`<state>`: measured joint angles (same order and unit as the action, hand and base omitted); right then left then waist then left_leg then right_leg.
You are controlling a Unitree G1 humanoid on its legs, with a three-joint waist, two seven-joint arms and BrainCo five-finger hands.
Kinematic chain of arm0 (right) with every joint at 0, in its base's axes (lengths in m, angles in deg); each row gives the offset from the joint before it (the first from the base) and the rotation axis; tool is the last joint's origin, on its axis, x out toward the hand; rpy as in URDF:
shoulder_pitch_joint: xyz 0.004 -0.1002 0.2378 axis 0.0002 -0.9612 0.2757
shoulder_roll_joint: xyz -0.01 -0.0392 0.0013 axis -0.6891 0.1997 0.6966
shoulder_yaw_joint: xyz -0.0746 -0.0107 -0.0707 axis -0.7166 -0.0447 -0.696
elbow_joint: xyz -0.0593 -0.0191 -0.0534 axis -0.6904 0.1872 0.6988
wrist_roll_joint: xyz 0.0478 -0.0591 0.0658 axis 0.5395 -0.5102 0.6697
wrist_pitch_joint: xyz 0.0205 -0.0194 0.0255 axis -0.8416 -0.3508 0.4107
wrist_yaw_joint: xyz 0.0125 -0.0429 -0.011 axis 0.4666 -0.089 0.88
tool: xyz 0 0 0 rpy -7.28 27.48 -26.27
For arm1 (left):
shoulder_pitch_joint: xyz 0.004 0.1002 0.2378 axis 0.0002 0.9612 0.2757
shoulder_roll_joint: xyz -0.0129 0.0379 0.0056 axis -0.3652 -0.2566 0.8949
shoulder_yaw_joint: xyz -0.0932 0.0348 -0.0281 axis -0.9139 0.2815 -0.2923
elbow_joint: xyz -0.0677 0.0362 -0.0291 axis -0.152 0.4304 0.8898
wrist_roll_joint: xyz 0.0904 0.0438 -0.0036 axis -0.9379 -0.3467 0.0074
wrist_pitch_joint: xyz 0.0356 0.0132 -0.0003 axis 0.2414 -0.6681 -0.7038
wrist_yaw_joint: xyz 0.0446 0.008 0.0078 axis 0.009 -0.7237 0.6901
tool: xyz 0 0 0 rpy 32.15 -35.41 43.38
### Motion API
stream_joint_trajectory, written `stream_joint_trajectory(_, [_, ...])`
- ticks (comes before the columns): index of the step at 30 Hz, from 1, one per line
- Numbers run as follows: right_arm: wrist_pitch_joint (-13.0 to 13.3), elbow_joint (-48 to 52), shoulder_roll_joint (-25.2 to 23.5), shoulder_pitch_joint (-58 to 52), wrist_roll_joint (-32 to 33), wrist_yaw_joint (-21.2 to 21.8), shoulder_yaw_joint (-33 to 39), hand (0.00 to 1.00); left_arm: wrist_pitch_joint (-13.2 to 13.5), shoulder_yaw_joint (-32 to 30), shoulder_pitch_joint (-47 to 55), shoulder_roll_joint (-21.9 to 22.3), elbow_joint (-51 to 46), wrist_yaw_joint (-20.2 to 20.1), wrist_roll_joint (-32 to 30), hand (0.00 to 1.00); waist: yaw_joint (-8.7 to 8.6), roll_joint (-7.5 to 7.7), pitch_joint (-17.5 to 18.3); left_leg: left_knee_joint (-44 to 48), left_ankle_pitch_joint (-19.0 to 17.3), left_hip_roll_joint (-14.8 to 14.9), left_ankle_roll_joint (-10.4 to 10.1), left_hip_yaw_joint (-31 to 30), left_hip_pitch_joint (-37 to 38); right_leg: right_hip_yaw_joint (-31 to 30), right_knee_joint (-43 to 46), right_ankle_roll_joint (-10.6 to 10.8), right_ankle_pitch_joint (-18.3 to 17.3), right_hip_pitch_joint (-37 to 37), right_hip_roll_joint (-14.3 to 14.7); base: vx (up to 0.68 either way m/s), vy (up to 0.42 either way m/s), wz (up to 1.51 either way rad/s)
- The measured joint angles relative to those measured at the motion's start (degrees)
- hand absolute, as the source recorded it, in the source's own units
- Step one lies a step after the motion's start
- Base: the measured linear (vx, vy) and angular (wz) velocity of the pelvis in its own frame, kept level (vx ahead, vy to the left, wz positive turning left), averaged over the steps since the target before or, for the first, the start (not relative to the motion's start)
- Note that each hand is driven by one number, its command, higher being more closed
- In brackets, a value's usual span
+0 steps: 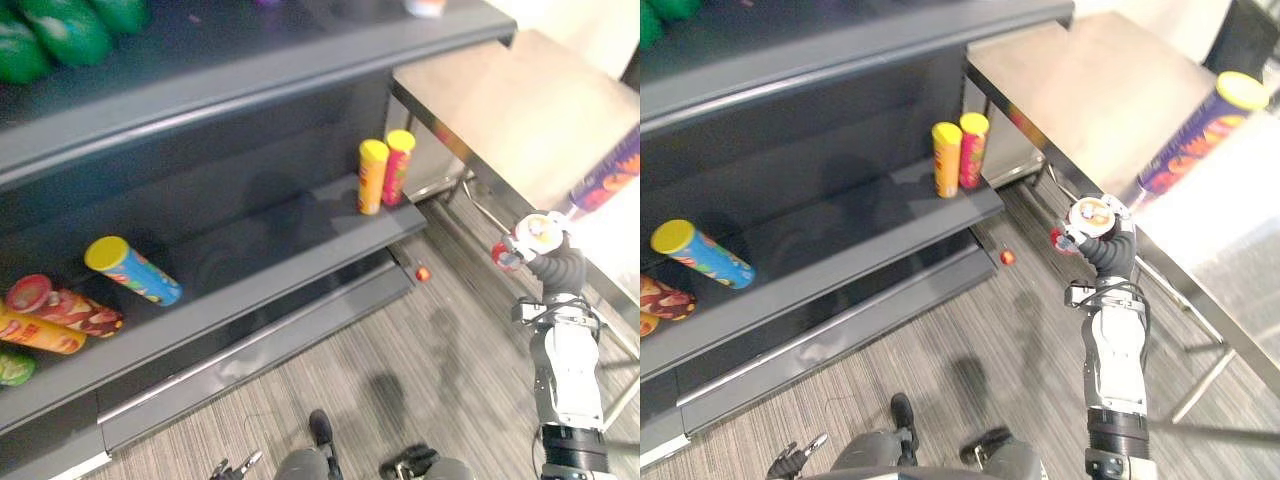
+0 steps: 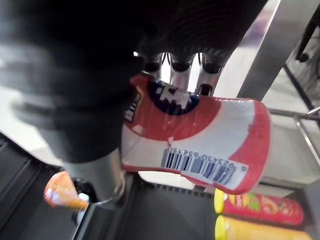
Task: Put the gum and the chips on the shelf.
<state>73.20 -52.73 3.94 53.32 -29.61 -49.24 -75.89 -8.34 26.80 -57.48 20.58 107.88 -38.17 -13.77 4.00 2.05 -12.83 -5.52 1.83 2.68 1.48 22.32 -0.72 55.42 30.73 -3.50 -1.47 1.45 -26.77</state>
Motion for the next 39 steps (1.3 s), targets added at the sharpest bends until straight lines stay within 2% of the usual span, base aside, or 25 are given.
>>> stream_joint_trajectory(1, [0.18,0.16,0.11,-0.8,-0.39,0.01,-0.12,1.0,0.2,0.97,0.55,-0.42,-0.32,0.1,0.35,0.0,-0.86,-0.78,-0.33,1.45,-0.28,0.13,0.16,-3.29,0.33,-13.61,5.74,-3.8,2.03,5.13,0.15,0.11,0.091,1.06])
stream_joint_trajectory(2, [0.35,0.22,0.11,-1.45,-0.43,0.08,-0.17,1.0,0.08,1.47,0.27,-0.68,-0.28,0.21,1.17,0.0,-1.1,-1.08,-0.42,2.33,-0.72,0.52,0.41,-5.33,-0.3,-21.88,6.06,-2.12,0.76,7.36,2.78,0.12,0.043,1.32])
stream_joint_trajectory(3, [0.33,0.28,0.14,-2.39,-0.51,0.84,-0.37,1.0,0.2,1.84,0.15,-1.21,-0.31,0.48,2.21,0.0,-1.39,-1.22,-0.56,2.7,-0.88,0.99,0.74,-8.62,-0.79,-35.73,3.67,3.49,-3.68,9.81,9.25,0.09,0.002,1.25])
stream_joint_trajectory(4, [0.33,0.56,0.14,-2.97,-0.54,1.08,-0.37,1.0,0.2,1.67,0.17,-1.28,0.05,0.57,2.26,0.0,-1.63,-1.12,-0.53,2.73,-0.84,0.55,0.77,-10.58,-0.87,-42.09,0.89,4.79,-4.94,10.49,11.95,0.1,-0.011,1.47])
stream_joint_trajectory(5, [0.34,1.11,0.14,-3.29,-0.54,1.08,-0.31,1.0,0.13,1.51,0.17,-1.26,0.67,0.55,2.28,0.0,-2.0,-0.9,-0.63,2.79,-0.93,-0.79,0.85,-13.23,-0.83,-46.18,-3.41,5.53,-5.13,10.51,13.2,0.07,-0.011,1.2])
stream_joint_trajectory(6, [0.35,1.43,0.14,-3.3,-0.54,1.07,-0.3,1.0,0.12,1.54,0.15,-1.11,0.74,0.55,2.27,0.0,-2.27,-0.8,-0.71,2.92,-0.97,-1.55,0.89,-14.7,-0.83,-47.4,-5.46,6.04,-5.15,10.56,13.29,0.09,-0.048,1.35])
stream_joint_trajectory(8, [0.35,3.13,0.12,-4.37,-0.56,1.08,-0.32,1.0,0.16,1.63,-0.94,-0.59,0.79,0.51,2.28,0.0,-2.39,-0.19,-1.31,3.88,-1.03,-3.85,0.75,-20.21,-1.23,-50.83,-12.59,8.78,-3.49,10.09,13.54,0.1,-0.093,1.39])
stream_joint_trajectory(10, [0.33,3.16,0.09,-5.13,-0.6,1.14,-0.33,1.0,0.14,1.54,-1.14,-0.75,0.89,0.52,2.29,0.0,-2.37,0.47,-1.33,3.98,-1.13,-4.83,0.37,-23.13,-0.92,-49.05,-17.47,10.9,-2.04,8.03,12.82,0.13,-0.18,1.3])
stream_joint_trajectory(11, [0.33,3.26,-0.08,-5.17,-0.6,1.21,-0.35,1.0,0.15,1.44,-1.11,-0.91,1.02,0.52,2.29,0.0,-2.2,1.53,-1.2,3.85,-1.21,-5.49,-0.4,-24.68,-0.9,-47.7,-20.29,10.97,-1.09,6.41,12.34,0.17,-0.294,1.37])
stream_joint_trajectory(12, [0.21,3.18,0.07,-4.99,-0.59,1.25,-0.27,1.0,0.11,1.08,-1.53,-0.48,2.03,0.54,2.36,0.0,-2.32,0.45,-0.99,3.54,-1.16,-3.65,-1.7,-24.82,-1.12,-45.17,-21.27,11.9,-0.44,5.18,13.38,0.14,-0.264,1.03])
stream_joint_trajectory(15, [0.21,3.59,0.01,-5.39,-0.5,2.22,-0.04,1.0,-0.03,0.82,-1.3,0.57,2.9,0.3,2.35,0.0,-2.62,-1.02,-0.25,0.54,1.39,0.48,-4.66,-24.95,-1.12,-40.03,-24.19,10.57,-0.46,3.11,16.59,0.16,-0.233,0.62])
stream_joint_trajectory(16, [0.21,3.73,-0.01,-5.79,-0.48,2.51,0.56,1.0,-0.13,0.85,-1.47,0.92,2.9,0.12,2.33,0.0,-2.8,-1.03,-0.24,0.14,2.0,1.84,-5.4,-25.03,-1.39,-38.19,-24.67,10.0,-0.8,2.43,17.62,0.17,-0.258,0.57])
stream_joint_trajectory(18, [0.21,3.79,-0.2,-6.65,-0.4,2.8,2.18,1.0,-0.42,0.98,-1.97,1.92,2.88,-0.31,2.29,0.0,-3.39,-1.01,-0.19,0.15,2.57,2.62,-6.21,-23.78,-1.34,-35.29,-25.08,9.57,-1.1,0.73,18.14,0.11,-0.126,0.58])
stream_joint_trajectory(20, [0.23,3.8,-0.21,-7.88,-0.4,2.79,2.44,1.0,-0.42,1.11,-2.09,2.02,2.73,-0.51,2.16,0.0,-4.39,-0.95,0.09,0.16,2.86,2.8,-6.28,-19.79,-0.92,-33.65,-25.79,9.6,-1.11,-1.08,18.14,0.07,-0.03,0.42])
stream_joint_trajectory(26, [0.23,4.21,-3.26,-9.86,-0.5,2.44,2.4,1.0,-0.29,2.65,-2.29,0.97,0.49,0.57,0.25,0.0,-4.98,-0.97,1.89,0.08,2.9,2.25,-6.47,-15.99,-0.85,-34.1,-26.87,9.62,-1.12,-1.26,17.58,0.0,0.026,-0.06])
stream_joint_trajectory(31, [0.23,4.89,-3.33,-10.62,-0.4,2.02,2.65,1.0,-0.34,2.9,-2.41,1.03,2.23,0.67,-1.24,0.0,-5.49,-1.03,3.9,-0.26,2.18,3.51,-6.72,-9.83,-1.04,-35.68,-27.86,9.76,-0.94,-0.5,18.05,-0.09,0.007,-0.17])
stream_joint_trajectory(36, [0.25,8.15,-2.99,-10.36,-0.21,2.02,4.4,1.0,-0.35,3.79,-2.43,0.69,2.95,0.66,-3.44,0.0,-5.5,-0.34,5.17,-0.3,2.28,3.57,-6.42,-8.57,-1.15,-36.73,-29.73,9.54,0.77,-0.54,18.48,0.0,0.008,-0.12])
stream_joint_trajectory(39, [0.29,10.1,-0.38,-9.69,-0.21,2.09,4.58,1.0,-0.35,3.98,-2.49,0.32,2.97,0.67,-3.48,0.0,-5.54,0.02,5.48,-0.32,2.67,3.61,-5.87,-8.55,-1.12,-36.74,-29.71,9.35,1.11,-0.57,18.56,0.02,-0.003,0.0])
